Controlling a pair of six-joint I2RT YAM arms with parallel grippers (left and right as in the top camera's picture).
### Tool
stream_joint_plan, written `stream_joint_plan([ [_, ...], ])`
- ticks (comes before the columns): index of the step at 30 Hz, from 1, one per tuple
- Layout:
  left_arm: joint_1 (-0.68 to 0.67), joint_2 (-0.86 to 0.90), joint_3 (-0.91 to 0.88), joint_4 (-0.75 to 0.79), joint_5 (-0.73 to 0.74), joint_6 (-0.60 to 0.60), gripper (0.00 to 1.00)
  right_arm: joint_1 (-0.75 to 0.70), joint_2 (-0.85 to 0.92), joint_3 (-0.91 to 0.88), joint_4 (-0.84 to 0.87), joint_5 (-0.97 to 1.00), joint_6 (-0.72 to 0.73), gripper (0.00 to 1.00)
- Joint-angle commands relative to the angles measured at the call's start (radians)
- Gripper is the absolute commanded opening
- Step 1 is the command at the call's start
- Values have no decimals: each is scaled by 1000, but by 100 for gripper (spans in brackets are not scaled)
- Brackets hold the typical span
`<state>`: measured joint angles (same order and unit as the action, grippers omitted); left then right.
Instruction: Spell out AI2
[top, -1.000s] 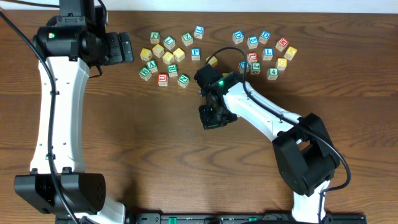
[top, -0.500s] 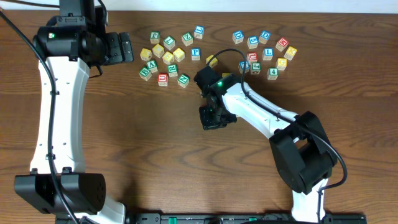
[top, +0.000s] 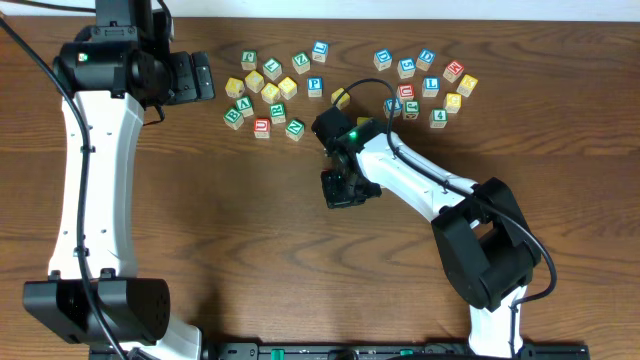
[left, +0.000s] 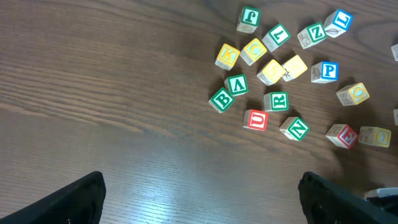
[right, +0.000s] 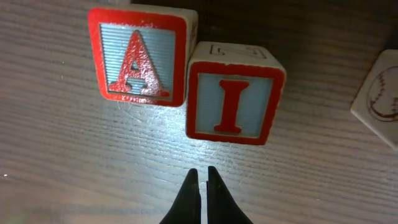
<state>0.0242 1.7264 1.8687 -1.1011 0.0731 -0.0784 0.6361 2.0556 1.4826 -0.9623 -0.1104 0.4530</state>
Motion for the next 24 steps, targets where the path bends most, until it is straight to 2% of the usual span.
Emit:
stream_joint_plan([
  [1, 2, 3, 0, -4, -2, -9, 98, -2, 13, -6, 5, 29, 18, 1],
  [24, 2, 3, 0, -4, -2, -9, 98, -18, 24, -6, 40, 29, 18, 1],
])
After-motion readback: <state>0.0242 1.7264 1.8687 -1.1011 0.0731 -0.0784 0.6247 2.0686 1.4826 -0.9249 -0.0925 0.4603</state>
